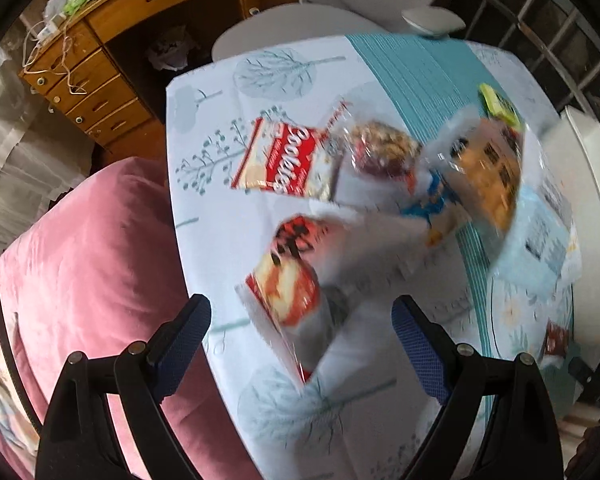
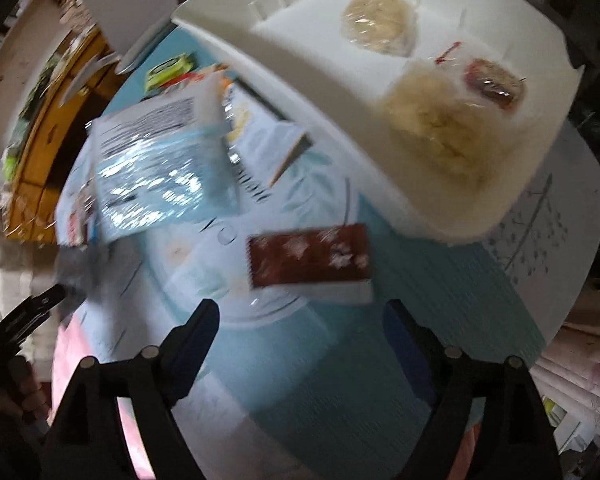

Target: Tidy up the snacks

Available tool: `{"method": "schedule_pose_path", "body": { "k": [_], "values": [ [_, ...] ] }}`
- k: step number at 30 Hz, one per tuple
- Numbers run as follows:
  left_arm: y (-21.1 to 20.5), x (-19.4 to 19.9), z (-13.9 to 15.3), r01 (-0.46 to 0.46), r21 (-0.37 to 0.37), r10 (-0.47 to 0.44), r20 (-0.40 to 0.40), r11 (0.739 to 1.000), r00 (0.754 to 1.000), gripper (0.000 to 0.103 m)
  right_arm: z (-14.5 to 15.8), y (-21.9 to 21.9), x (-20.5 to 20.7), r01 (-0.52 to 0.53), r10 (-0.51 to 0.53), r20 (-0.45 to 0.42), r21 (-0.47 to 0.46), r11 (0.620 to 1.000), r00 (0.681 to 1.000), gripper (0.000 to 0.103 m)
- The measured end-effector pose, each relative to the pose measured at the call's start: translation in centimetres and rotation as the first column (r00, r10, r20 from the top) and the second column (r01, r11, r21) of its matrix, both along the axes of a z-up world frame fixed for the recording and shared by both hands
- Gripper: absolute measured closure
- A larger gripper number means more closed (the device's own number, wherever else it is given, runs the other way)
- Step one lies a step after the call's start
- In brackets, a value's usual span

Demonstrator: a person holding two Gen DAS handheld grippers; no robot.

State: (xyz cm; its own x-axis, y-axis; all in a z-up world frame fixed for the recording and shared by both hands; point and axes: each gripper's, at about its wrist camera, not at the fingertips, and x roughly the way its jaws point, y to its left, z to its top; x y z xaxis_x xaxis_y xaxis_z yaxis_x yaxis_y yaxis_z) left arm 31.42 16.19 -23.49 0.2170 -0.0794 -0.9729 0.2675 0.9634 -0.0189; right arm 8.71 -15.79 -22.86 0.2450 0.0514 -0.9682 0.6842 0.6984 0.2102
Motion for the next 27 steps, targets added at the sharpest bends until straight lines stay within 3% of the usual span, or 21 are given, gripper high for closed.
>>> {"method": "schedule_pose_path", "body": {
  "k": [5, 11, 19, 20, 22, 27],
  "values": [
    [0.5, 1.0, -1.0, -0.048, -0.057, 0.05, 0.037, 0.997, 0.998, 0.012, -1.3, 0.2, 0.5, 0.015, -0.015, 0.005, -0.069, 0.997, 1.0, 0.018],
    [-0.2, 1.8, -2.9, -0.064, -0.044, 0.066, 0.037, 0.997, 0.997, 0.012, -2.9, 0.9, 1.0, 0.017, -0.02, -0.016, -0.125, 0.992, 1.0, 0.018],
    [-0.5, 2.6, -3.9, -0.106, -0.09, 0.112, 0.069, 0.99, 0.991, 0.012, -3.6, 1.9, 1.5, 0.004, -0.007, -0.019, -0.188, 0.982, 1.0, 0.018],
    [-0.5, 2.7, -4.2, -0.111, -0.09, 0.117, 0.064, 0.99, 0.991, 0.014, -3.6, 1.9, 1.6, 0.0, -0.004, -0.02, -0.202, 0.979, 1.0, 0.018],
    [-0.5, 2.7, -4.5, -0.119, -0.1, 0.125, 0.053, 0.988, 0.991, 0.025, -3.7, 2.0, 1.8, -0.014, 0.007, -0.035, -0.219, 0.976, 0.999, 0.019],
    [-0.6, 2.6, -4.7, -0.137, -0.101, 0.142, 0.05, 0.985, 0.989, 0.03, -3.6, 2.4, 2.1, -0.031, 0.019, -0.052, -0.253, 0.967, 0.998, 0.028]
  ]
}}
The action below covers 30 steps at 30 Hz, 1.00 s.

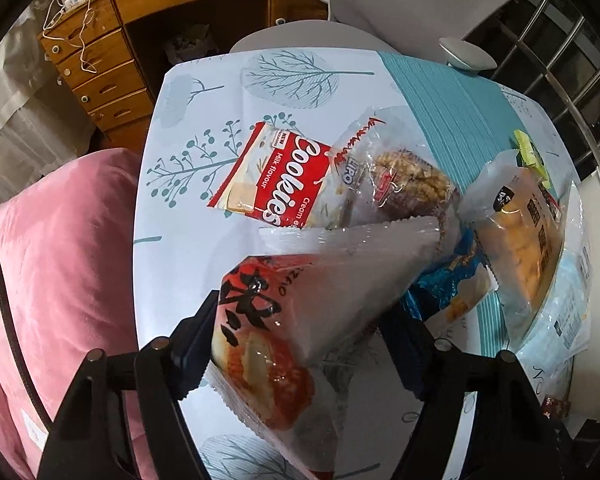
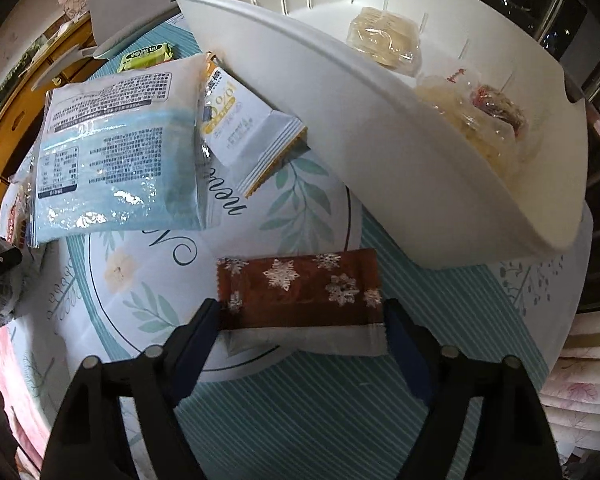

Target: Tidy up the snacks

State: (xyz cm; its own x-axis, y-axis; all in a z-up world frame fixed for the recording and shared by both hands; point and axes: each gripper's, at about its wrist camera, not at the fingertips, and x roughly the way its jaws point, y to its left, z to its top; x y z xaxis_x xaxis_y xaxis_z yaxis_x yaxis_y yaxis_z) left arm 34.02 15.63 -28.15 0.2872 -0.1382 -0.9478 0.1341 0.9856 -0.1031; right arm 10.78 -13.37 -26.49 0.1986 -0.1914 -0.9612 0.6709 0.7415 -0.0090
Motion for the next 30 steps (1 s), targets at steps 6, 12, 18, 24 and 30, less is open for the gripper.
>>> {"method": "schedule_pose_path", "body": {
  "k": [6, 12, 18, 24, 30],
  "values": [
    [0.0, -0.5, 0.1, 0.005, 0.015, -0.004, -0.043, 1.0, 0.999, 0.034, 0.5, -0.2, 0.3, -0.033, 0.033, -0.016, 0.006, 0.999, 0.999, 0.049],
    [0.8, -2.1, 0.9, -0.016, -0.015, 0.015, -0.067, 1.0, 0.998, 0.034, 0.5, 0.4, 1.0, -0.083, 0.085, -0.054, 0.036, 0.996, 0.995, 0.062],
    [1.7, -4.4, 2.0, -0.039, -0.032, 0.036, -0.095, 0.999, 0.995, 0.034, 0.5, 1.7, 1.2, -0.142, 0.153, -0.096, 0.108, 0.984, 0.984, 0.067],
    [2.0, -6.9, 3.1, -0.049, -0.078, 0.038, -0.134, 0.996, 0.99, 0.034, 0.5, 3.0, 1.4, -0.168, 0.191, -0.136, 0.16, 0.973, 0.972, 0.067],
    [1.3, -10.2, 3.8, -0.07, -0.064, 0.057, -0.191, 0.996, 0.98, 0.034, 1.8, 4.9, 2.4, -0.246, 0.27, -0.112, 0.192, 0.95, 0.956, 0.068]
  ]
}}
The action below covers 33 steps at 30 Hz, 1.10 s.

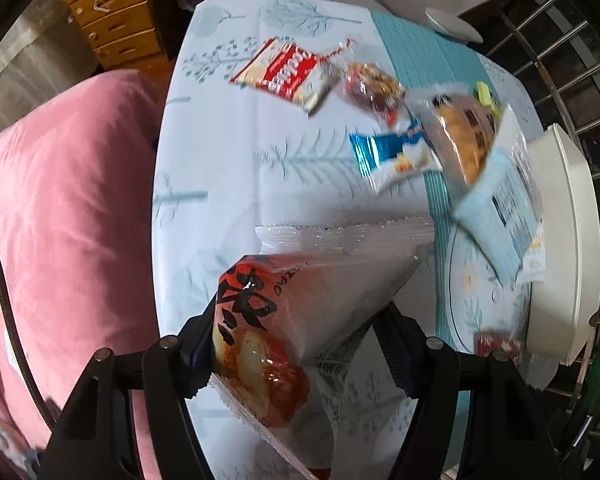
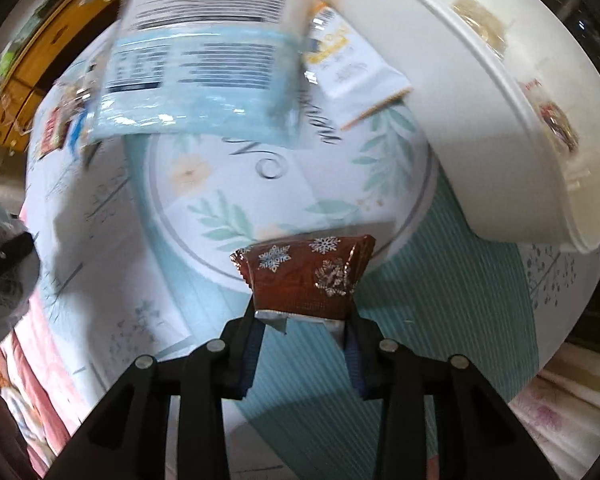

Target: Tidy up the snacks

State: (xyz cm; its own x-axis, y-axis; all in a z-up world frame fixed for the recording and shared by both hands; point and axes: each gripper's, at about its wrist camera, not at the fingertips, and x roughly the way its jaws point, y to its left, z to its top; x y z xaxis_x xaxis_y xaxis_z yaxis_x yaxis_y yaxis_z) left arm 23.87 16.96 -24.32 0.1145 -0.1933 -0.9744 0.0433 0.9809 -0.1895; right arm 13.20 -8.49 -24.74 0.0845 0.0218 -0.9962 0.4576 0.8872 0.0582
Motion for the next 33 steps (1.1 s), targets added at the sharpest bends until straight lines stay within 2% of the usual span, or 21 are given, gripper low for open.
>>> {"method": "schedule_pose_path", "body": {
  "k": [8, 12, 16, 23, 30, 33],
  "values": [
    [-2.0, -4.4, 2.1, -0.035, -0.006, 0.034, -0.055, 0.999, 0.998, 0.034, 3.8, 0.1, 1.6, -0.101, 0.099, 0.1, 0.013, 0.995, 0.99, 0.067],
    [-4.6, -6.0, 3.7, -0.032, -0.019, 0.032, -0.039, 0.999, 0.999, 0.034, 6.1, -0.8, 0.9, -0.154, 0.152, 0.173, -0.002, 0.988, 0.973, 0.067],
    [-7.3, -6.9, 5.9, -0.042, -0.035, 0.042, -0.005, 0.999, 0.999, 0.034, 8.1, -2.5, 0.3, -0.225, 0.224, 0.247, -0.026, 0.974, 0.943, 0.067],
    [-13.1, -8.8, 9.4, -0.061, -0.071, 0.066, 0.07, 0.996, 0.995, 0.034, 12.4, -6.3, -1.9, -0.356, 0.369, 0.354, -0.104, 0.929, 0.86, 0.067],
    [-19.1, -10.8, 12.1, -0.057, -0.136, 0.079, 0.166, 0.989, 0.983, 0.034, 15.0, -10.9, -3.5, -0.426, 0.461, 0.403, -0.178, 0.887, 0.791, 0.067],
    [-21.7, -11.6, 13.1, -0.042, -0.17, 0.076, 0.203, 0.985, 0.976, 0.034, 15.3, -12.6, -4.1, -0.439, 0.484, 0.409, -0.206, 0.875, 0.774, 0.067]
  ]
}}
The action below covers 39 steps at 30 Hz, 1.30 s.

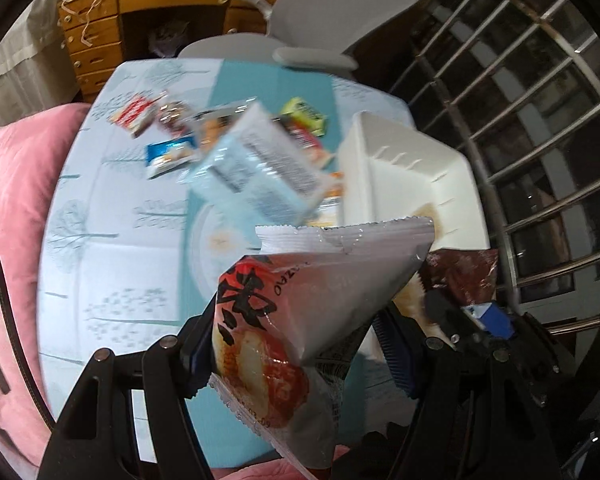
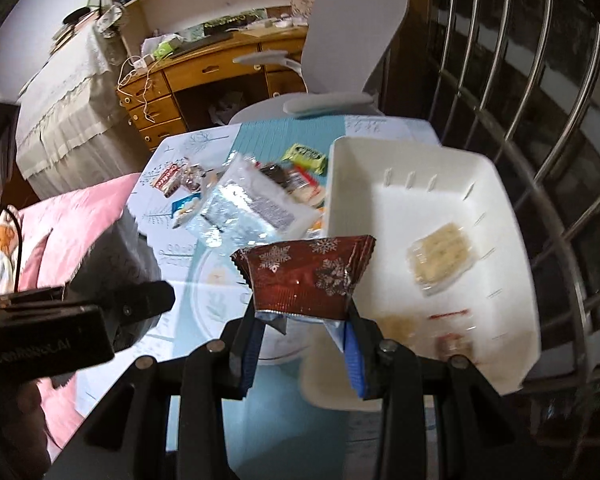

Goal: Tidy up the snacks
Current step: 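Carry both packets over the white tray and open both tools to drop them, then withdraw both open tools from the tray back toward the snack pile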

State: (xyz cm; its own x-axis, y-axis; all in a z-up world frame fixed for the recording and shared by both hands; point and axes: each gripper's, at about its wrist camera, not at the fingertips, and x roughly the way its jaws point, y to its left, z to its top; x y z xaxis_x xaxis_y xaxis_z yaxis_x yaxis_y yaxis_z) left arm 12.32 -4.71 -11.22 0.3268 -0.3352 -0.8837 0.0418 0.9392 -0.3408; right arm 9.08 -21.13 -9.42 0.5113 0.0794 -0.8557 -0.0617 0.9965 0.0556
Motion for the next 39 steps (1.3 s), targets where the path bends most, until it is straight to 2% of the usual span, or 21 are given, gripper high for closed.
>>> {"method": "schedule_pose_path", "body": {
  "k": [4, 11, 18, 21, 23, 24, 25, 26, 32, 39],
  "values": [
    [-2.9, -0.2, 0.4, 0.02, -0.032, -0.019, 0.031, 0.999, 0.999, 0.034, 0.5, -2.9, -1.1, -0.01, 0.011, 0.02, -0.044, 0.999, 1.0, 0.067],
    [-8.2, -0.5, 0.4, 0.102, -0.087, -0.097, 0.065, 0.991, 0.993, 0.034, -0.1, -8.0, -2.5, 0.027, -0.028, -0.014, -0.092, 0.995, 1.0, 0.067],
    [-12.4, 0.0, 0.6, 0.207, -0.1, -0.195, 0.114, 0.973, 0.974, 0.034, -0.3, -12.0, -3.3, 0.083, -0.089, -0.042, -0.128, 0.988, 0.995, 0.067],
    [-14.2, 0.3, 0.7, 0.248, -0.081, -0.235, 0.14, 0.965, 0.962, 0.034, -0.4, -13.5, -3.2, 0.095, -0.102, -0.05, -0.126, 0.987, 0.994, 0.065],
    [-15.2, 0.5, 0.6, 0.27, -0.069, -0.259, 0.134, 0.961, 0.957, 0.03, -0.5, -14.2, -3.2, 0.104, -0.111, -0.053, -0.122, 0.987, 0.992, 0.061],
    [-15.5, 0.5, 0.5, 0.27, -0.063, -0.261, 0.128, 0.961, 0.957, 0.017, -0.6, -14.4, -3.1, 0.106, -0.113, -0.061, -0.119, 0.987, 0.992, 0.053],
    [-15.6, 0.5, 0.4, 0.265, -0.06, -0.257, 0.124, 0.962, 0.959, 0.009, -0.9, -14.7, -3.0, 0.11, -0.12, -0.079, -0.121, 0.987, 0.99, 0.046],
    [-15.4, 0.5, 0.3, 0.26, -0.068, -0.251, 0.125, 0.963, 0.96, 0.009, -1.1, -14.9, -2.8, 0.113, -0.124, -0.089, -0.121, 0.986, 0.988, 0.044],
    [-13.3, 0.6, -0.5, 0.199, -0.099, -0.19, 0.091, 0.975, 0.978, 0.009, -1.8, -14.8, -2.7, 0.101, -0.114, -0.117, -0.111, 0.989, 0.987, 0.041],
    [-10.4, 0.3, -2.1, 0.123, -0.12, -0.12, 0.029, 0.985, 0.992, 0.009, -2.8, -12.7, -2.6, 0.049, -0.066, -0.151, -0.112, 0.992, 0.986, 0.037]
  ]
}}
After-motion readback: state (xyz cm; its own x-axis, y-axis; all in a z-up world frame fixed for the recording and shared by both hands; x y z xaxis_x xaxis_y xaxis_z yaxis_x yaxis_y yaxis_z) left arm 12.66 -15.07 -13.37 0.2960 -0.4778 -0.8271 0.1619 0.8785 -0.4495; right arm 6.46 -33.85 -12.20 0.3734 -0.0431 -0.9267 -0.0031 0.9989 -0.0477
